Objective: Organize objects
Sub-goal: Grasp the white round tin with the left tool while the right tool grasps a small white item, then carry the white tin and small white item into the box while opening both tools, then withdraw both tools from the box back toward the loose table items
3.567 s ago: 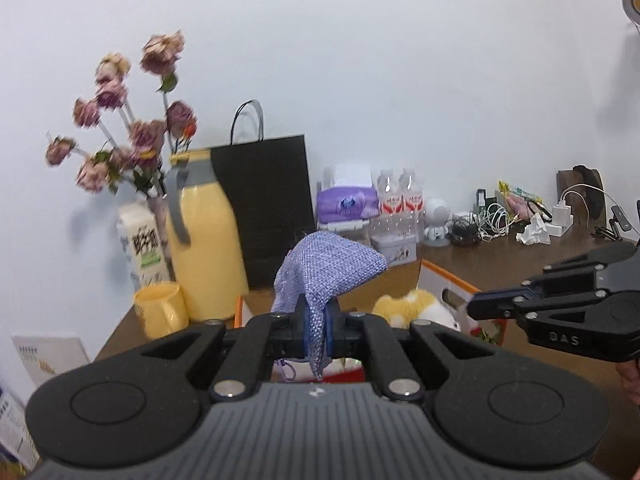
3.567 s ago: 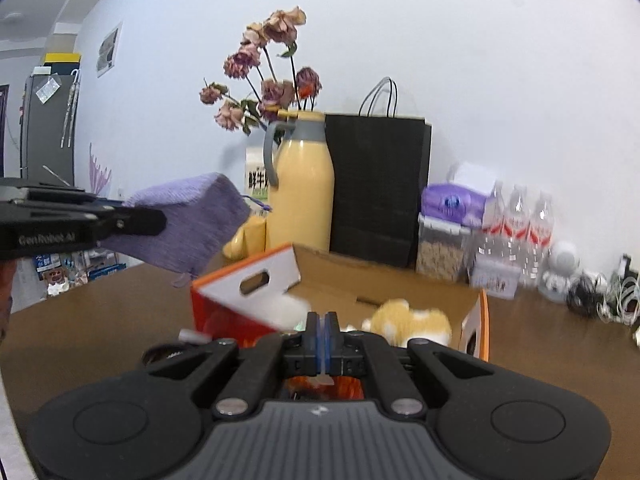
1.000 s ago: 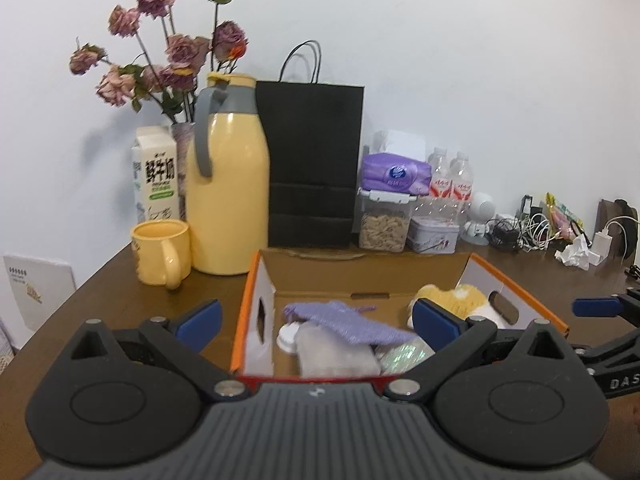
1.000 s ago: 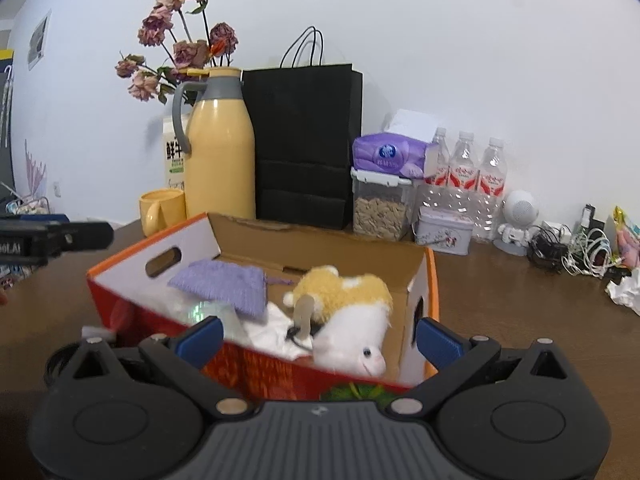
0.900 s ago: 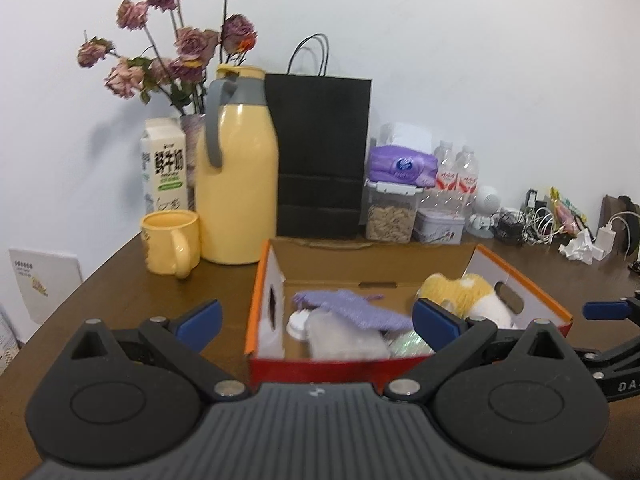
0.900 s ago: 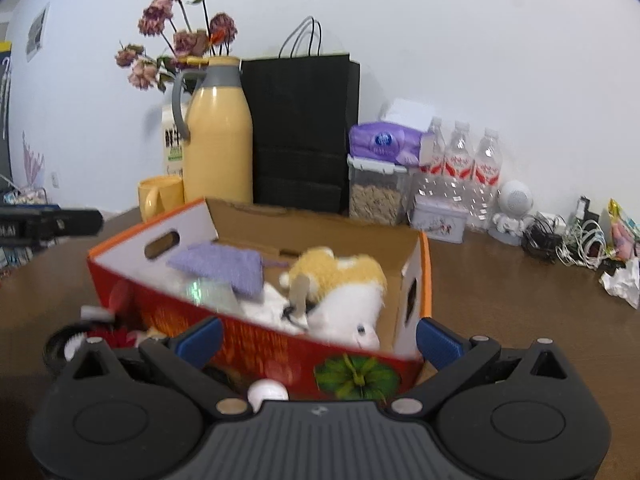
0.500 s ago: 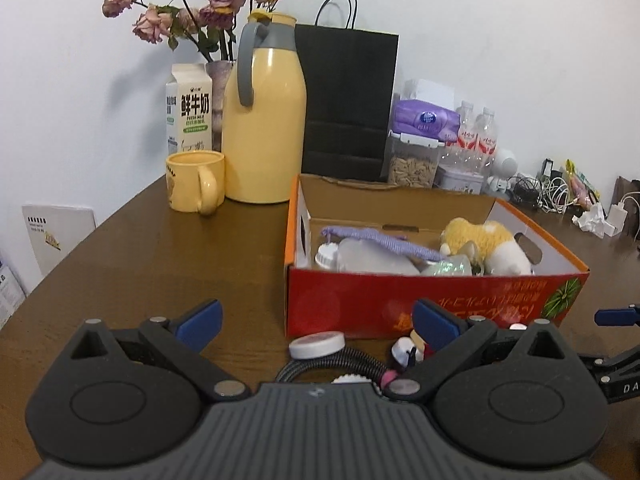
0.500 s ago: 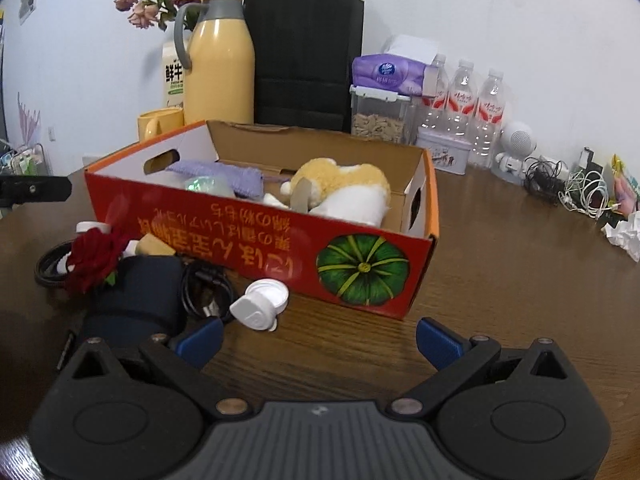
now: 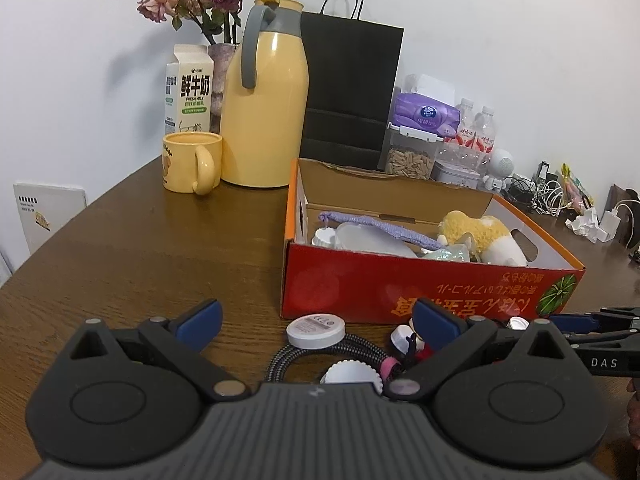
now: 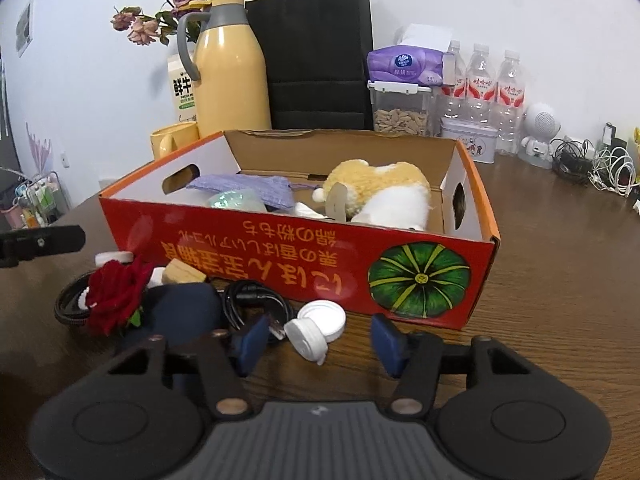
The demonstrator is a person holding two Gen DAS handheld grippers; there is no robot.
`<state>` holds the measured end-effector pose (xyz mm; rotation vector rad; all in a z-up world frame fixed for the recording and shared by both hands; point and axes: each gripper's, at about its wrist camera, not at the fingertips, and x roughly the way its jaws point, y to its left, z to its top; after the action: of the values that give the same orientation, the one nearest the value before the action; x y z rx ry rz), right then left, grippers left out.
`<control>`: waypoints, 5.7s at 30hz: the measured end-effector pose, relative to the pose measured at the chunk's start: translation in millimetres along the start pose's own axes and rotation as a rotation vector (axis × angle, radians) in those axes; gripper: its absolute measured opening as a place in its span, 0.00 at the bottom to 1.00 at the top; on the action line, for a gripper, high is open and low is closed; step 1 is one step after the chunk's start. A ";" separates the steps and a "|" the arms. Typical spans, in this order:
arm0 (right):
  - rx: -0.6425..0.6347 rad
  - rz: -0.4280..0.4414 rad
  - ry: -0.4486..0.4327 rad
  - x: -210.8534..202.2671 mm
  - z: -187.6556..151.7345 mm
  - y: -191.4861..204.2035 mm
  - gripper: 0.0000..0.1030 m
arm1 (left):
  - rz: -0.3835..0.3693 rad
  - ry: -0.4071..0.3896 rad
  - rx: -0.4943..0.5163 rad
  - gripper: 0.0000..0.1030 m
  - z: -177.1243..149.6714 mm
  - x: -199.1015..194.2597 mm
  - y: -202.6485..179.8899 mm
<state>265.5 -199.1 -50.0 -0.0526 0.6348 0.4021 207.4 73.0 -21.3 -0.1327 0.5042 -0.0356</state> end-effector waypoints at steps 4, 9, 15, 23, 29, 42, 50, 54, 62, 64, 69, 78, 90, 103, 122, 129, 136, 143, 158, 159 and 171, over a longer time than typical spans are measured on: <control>0.005 0.025 -0.006 -0.6 -1.7 0.1 0.37 | -0.003 0.007 -0.006 1.00 -1.7 1.6 0.0; -0.008 0.048 0.003 -1.5 -4.9 3.2 0.11 | 0.002 0.010 -0.011 1.00 -2.2 2.1 0.0; -0.003 0.072 -0.021 -6.0 -6.0 3.4 0.11 | 0.015 0.026 -0.013 1.00 -2.0 6.3 -0.2; 0.018 0.068 -0.079 -15.8 -6.4 -1.4 0.11 | 0.059 0.079 -0.009 1.00 -0.6 20.1 -0.1; 0.016 0.064 -0.097 -18.2 -6.8 -1.3 0.11 | 0.070 0.123 -0.044 0.91 6.2 39.3 2.5; 0.013 0.068 -0.100 -18.1 -8.2 0.4 0.11 | 0.016 0.096 -0.057 0.39 -2.7 39.2 0.9; 0.014 0.072 -0.107 -18.1 -9.3 -0.3 0.11 | -0.004 0.092 -0.053 0.39 -6.1 32.5 -2.3; 0.006 0.087 -0.116 -20.6 -5.7 4.4 0.11 | -0.016 0.095 -0.061 0.39 -10.7 26.3 -3.2; -0.128 0.305 -0.138 -24.5 15.5 68.1 0.11 | -0.038 0.101 -0.093 0.39 -12.8 21.4 2.0; -0.162 0.326 -0.135 -20.8 19.9 84.6 0.11 | -0.047 0.102 -0.103 0.39 -13.4 20.2 4.9; -0.197 0.337 -0.089 -4.9 25.8 110.7 0.11 | -0.081 0.109 -0.135 0.39 -13.7 19.7 13.7; -0.267 0.305 -0.014 17.3 18.6 137.4 0.11 | -0.128 0.107 -0.192 0.39 -13.1 17.3 29.7; -0.241 0.302 -0.031 14.6 24.2 134.9 0.11 | -0.090 -0.010 -0.144 0.39 13.9 -15.2 32.9; -0.186 0.194 -0.194 -7.8 67.5 94.5 0.11 | -0.135 -0.079 -0.029 0.39 56.4 -2.9 -12.1; -0.030 0.035 -0.168 48.5 82.5 18.9 0.11 | -0.158 -0.009 0.054 0.40 85.1 98.8 -61.7; -0.032 -0.001 -0.148 51.3 79.0 18.0 0.21 | -0.128 -0.008 0.058 0.62 81.9 101.0 -57.6; -0.031 -0.064 -0.186 45.6 79.0 18.5 0.89 | -0.112 -0.083 0.065 1.00 83.5 89.1 -60.4; -0.031 -0.072 -0.182 44.9 78.6 18.0 0.99 | -0.103 -0.076 0.057 1.00 84.3 91.5 -59.7; -0.035 -0.076 -0.193 38.8 78.6 17.4 1.00 | -0.094 -0.107 0.055 1.00 86.2 78.6 -57.6; -0.035 -0.077 -0.195 37.7 78.4 16.9 1.00 | -0.093 -0.115 0.055 1.00 86.6 75.6 -57.4; -0.058 -0.072 -0.225 9.2 69.5 19.6 1.00 | -0.078 -0.144 0.042 1.00 80.1 39.1 -51.9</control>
<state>304.1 -166.1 2.1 -0.0843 0.3984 0.3505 280.3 28.3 36.4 -0.1132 0.3546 -0.1116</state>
